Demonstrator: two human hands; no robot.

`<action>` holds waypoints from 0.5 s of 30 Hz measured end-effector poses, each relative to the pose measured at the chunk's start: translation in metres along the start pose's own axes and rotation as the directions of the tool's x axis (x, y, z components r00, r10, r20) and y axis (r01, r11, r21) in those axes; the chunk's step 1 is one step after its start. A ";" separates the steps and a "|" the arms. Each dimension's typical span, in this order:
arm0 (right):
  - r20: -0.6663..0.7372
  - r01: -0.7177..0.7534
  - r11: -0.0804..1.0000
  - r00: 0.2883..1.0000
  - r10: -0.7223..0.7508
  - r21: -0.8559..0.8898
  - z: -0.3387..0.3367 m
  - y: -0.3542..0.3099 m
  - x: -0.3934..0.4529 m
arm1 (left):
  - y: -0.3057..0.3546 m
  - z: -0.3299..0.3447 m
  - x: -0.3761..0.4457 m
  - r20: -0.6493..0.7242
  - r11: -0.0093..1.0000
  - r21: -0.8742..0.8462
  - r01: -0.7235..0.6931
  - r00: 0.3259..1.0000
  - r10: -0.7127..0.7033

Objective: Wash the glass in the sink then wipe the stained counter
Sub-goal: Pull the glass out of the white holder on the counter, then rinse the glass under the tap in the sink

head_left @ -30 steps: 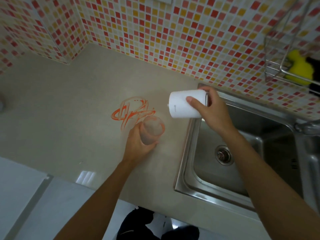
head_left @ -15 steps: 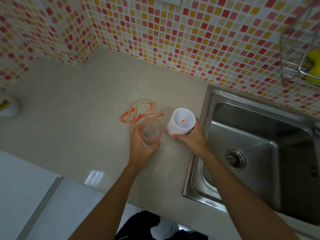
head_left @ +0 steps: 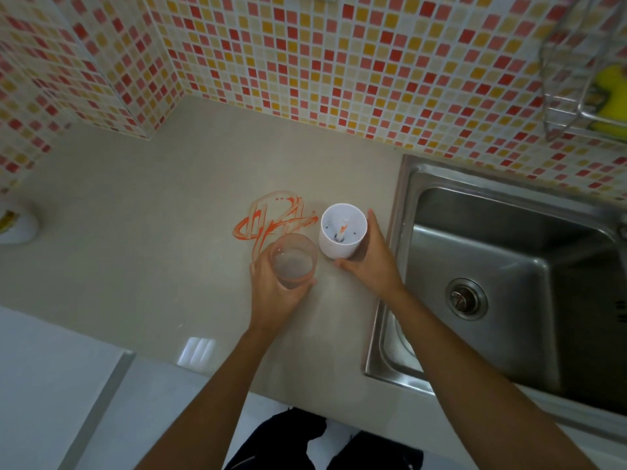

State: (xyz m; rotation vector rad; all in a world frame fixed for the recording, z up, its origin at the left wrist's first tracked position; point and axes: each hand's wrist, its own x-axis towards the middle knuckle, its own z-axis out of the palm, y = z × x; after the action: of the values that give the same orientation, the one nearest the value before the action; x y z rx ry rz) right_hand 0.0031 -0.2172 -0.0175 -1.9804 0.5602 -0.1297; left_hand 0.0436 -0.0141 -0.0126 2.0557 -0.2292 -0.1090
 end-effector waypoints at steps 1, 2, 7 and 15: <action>-0.012 -0.016 0.999 1.000 0.015 -0.044 -0.005 0.002 -0.006 | 0.001 0.000 -0.005 0.010 1.000 -0.006 -0.007 1.000 0.007; -0.042 -0.030 0.995 0.999 0.026 -0.096 -0.010 0.005 -0.015 | 0.002 0.000 -0.012 0.033 1.000 -0.012 -0.018 0.999 0.019; -0.166 -0.080 0.941 0.986 0.026 -0.329 -0.045 0.035 -0.093 | 0.009 0.017 -0.049 0.228 0.998 -0.042 -0.050 0.972 0.058; -0.271 -0.312 0.771 0.944 0.188 -0.555 -0.101 0.114 -0.199 | 0.064 0.083 -0.080 0.468 0.947 -0.125 -0.295 0.825 0.318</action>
State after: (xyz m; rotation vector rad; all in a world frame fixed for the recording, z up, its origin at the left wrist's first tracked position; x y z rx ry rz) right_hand -0.2435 -0.2541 -0.0402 -2.4882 1.1030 0.0229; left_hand -0.0566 -0.0985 0.0023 1.8859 -0.8589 -0.4275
